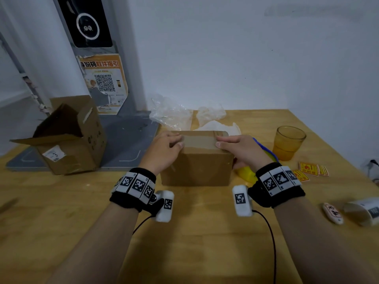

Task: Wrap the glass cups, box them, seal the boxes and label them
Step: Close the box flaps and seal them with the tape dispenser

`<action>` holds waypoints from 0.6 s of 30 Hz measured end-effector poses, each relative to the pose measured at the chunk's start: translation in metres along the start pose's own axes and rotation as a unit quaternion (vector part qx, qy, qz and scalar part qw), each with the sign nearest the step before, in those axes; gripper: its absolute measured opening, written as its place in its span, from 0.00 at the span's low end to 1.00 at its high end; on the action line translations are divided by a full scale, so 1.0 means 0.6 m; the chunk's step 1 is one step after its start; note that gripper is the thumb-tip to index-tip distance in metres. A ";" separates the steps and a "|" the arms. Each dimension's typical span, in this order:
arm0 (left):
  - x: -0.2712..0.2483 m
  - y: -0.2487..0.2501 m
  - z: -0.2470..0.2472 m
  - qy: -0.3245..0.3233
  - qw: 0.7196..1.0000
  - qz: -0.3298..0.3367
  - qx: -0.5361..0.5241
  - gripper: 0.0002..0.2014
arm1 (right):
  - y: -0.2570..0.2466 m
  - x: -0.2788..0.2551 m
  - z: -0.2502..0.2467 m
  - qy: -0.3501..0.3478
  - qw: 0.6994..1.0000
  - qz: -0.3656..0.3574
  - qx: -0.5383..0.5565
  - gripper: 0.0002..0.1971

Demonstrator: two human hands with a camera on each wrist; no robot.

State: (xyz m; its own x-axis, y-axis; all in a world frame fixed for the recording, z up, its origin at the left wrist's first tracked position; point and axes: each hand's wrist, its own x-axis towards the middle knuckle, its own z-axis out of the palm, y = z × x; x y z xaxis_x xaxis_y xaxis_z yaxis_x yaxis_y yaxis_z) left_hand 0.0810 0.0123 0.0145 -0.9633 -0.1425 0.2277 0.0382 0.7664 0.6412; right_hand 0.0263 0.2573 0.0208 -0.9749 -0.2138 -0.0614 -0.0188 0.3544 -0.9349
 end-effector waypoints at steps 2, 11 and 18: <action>-0.015 0.014 -0.001 0.002 1.000 -0.006 -0.012 0.19 | 0.000 -0.016 -0.005 0.010 1.000 -0.002 -0.014 0.14; -0.070 0.088 -0.009 -0.062 0.998 -0.023 0.009 0.25 | 0.010 -0.085 -0.036 0.045 0.996 0.002 -0.075 0.10; -0.083 0.167 0.030 -0.056 0.983 0.017 0.173 0.18 | 0.014 -0.109 -0.043 0.032 0.996 -0.005 -0.081 0.13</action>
State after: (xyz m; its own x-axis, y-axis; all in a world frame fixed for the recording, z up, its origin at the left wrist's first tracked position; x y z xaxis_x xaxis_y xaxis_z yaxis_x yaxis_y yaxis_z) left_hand 0.1278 0.1073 0.0540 -0.9868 -0.0577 0.1514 -0.0024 0.9395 0.3424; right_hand 0.0842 0.2977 0.0262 -0.9867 -0.1610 -0.0247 -0.0591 0.4954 -0.8667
